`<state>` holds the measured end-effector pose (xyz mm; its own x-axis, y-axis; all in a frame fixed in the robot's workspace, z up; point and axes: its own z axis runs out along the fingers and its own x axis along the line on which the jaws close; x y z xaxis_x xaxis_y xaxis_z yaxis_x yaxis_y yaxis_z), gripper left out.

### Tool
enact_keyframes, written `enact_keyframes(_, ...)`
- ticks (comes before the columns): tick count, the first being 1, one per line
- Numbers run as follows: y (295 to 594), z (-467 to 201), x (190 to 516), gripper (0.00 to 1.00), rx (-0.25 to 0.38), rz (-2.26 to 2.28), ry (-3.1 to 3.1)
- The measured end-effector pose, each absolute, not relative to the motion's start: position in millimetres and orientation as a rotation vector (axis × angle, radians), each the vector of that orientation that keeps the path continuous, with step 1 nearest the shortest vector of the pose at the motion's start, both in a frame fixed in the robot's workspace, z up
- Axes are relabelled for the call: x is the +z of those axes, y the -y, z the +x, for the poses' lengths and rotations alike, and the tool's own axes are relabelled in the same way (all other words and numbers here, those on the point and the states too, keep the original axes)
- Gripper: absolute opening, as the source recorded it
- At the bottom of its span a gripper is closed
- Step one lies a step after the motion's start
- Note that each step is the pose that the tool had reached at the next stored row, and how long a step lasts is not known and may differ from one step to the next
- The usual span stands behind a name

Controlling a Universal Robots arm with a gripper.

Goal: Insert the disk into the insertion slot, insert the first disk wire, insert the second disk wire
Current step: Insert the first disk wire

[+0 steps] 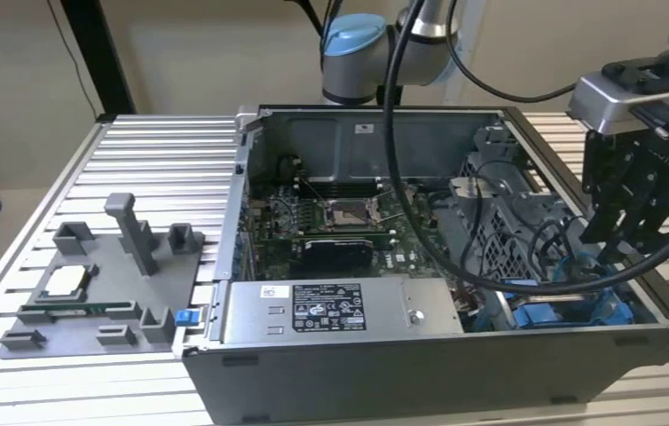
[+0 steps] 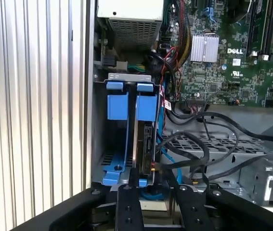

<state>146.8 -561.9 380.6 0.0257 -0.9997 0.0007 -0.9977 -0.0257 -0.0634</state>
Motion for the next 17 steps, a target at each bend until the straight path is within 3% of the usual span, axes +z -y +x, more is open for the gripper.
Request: enact_keyframes(17,561.9,149.8,386.2,1.00,-0.069,-2.217,-2.161)
